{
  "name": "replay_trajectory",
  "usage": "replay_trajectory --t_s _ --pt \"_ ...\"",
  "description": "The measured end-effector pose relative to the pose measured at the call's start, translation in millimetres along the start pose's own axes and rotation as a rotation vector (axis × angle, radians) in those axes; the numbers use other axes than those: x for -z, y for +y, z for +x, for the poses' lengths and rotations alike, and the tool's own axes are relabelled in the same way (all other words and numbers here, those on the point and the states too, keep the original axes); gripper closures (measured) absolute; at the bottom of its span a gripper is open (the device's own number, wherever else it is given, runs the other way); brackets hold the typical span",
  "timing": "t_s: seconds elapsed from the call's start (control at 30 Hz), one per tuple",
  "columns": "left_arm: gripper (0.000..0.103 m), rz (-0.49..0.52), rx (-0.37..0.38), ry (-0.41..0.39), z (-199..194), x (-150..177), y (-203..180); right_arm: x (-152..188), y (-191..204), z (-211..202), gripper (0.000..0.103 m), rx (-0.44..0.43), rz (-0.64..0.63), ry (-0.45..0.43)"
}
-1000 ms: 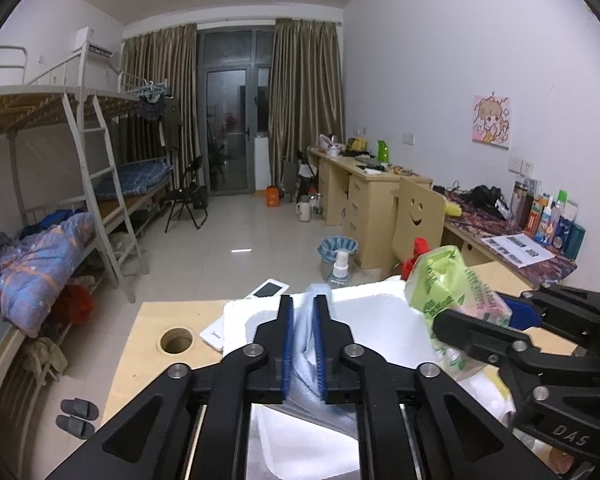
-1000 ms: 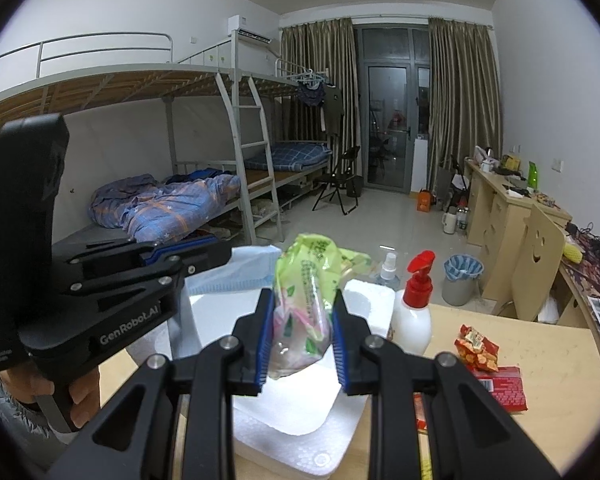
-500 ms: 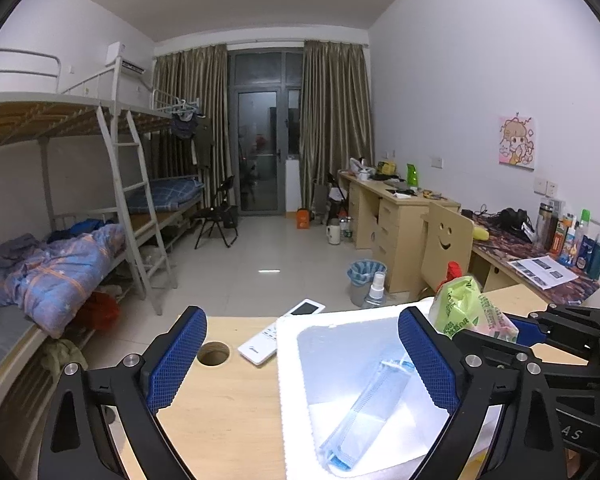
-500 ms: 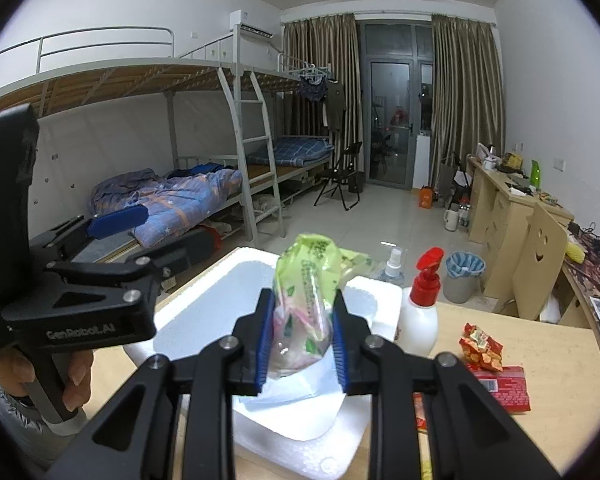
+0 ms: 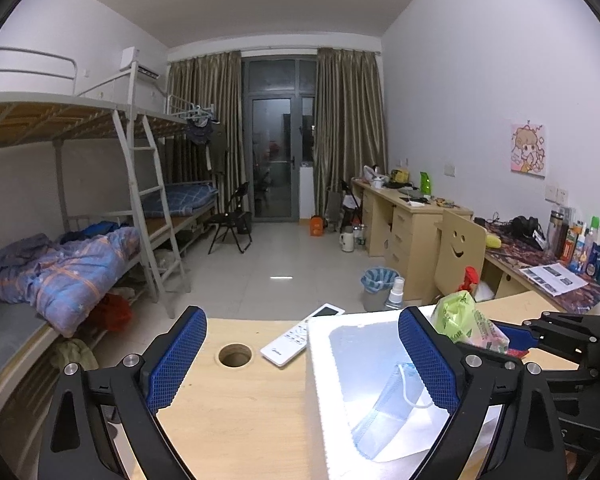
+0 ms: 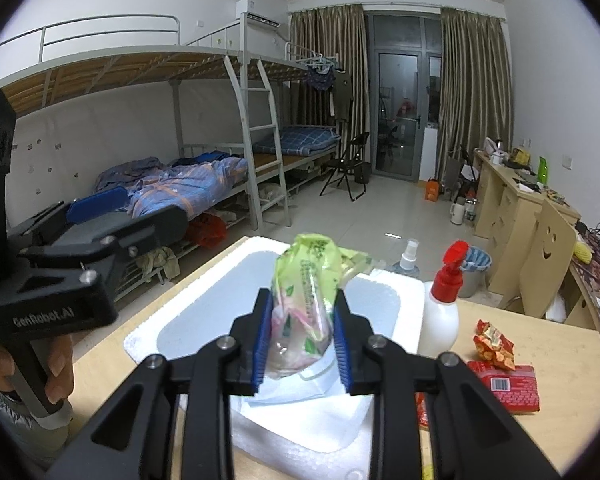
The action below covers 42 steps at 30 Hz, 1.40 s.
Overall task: Organize soft objects
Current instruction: 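Open the left tool to drop the mask in the box while the right tool drops the bag, then withdraw both tools from the foam box back over the table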
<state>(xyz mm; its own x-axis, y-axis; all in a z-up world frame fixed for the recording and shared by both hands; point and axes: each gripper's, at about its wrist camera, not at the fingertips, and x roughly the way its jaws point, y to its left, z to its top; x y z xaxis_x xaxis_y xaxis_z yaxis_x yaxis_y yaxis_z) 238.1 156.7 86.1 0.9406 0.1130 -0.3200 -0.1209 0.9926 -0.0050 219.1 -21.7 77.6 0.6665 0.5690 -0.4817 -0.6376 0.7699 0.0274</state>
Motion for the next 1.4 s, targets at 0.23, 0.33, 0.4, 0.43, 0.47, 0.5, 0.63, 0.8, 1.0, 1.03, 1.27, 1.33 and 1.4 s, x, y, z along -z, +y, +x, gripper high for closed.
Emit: replay_trajectory --t_s 0.23,0.33,0.4,0.43,0.47,0.5,0.63,0.8,1.0,1.03,1.27,1.33,1.4 --pt "0.006 -0.025 -0.020 0.001 -5 0 14 2 5 -5 0.030 0.002 -0.003 -0.025" --pt "0.006 -0.034 -0.015 0.008 -6 0 15 3 5 -8 0.030 0.004 -0.008 -0.025" --pt "0.006 -0.028 -0.018 0.008 -8 0 14 3 6 -10 0.030 0.004 -0.008 -0.029" --pt "0.006 -0.026 -0.020 0.007 -9 -1 13 3 5 -12 0.030 0.002 -0.005 -0.031" --pt "0.006 -0.027 -0.019 0.007 -10 -1 12 3 5 -14 0.030 0.004 -0.005 -0.035" --pt "0.006 -0.030 -0.015 0.005 -12 -1 12 3 5 -16 0.030 0.003 -0.005 -0.040" --pt "0.006 -0.031 -0.014 0.002 -19 -2 10 5 5 -26 0.027 0.008 0.002 -0.055" --pt "0.006 -0.027 -0.003 -0.005 -36 0 0 7 2 -44 0.023 0.019 0.014 -0.085" --pt "0.005 -0.025 0.023 -0.014 -56 2 -17 15 -3 -70 0.017 0.054 0.046 -0.119" --pt "0.005 -0.028 0.032 -0.016 -60 2 -19 16 -4 -76 0.014 0.065 0.048 -0.129" --pt "0.001 -0.021 0.069 -0.035 -90 7 -42 25 -11 -115 0.000 0.115 0.076 -0.204" --pt "0.001 -0.016 0.081 -0.041 -99 9 -48 29 -12 -122 0.000 0.127 0.074 -0.214" --pt "0.001 -0.010 0.087 -0.049 -108 12 -56 33 -13 -128 0.000 0.132 0.076 -0.221"
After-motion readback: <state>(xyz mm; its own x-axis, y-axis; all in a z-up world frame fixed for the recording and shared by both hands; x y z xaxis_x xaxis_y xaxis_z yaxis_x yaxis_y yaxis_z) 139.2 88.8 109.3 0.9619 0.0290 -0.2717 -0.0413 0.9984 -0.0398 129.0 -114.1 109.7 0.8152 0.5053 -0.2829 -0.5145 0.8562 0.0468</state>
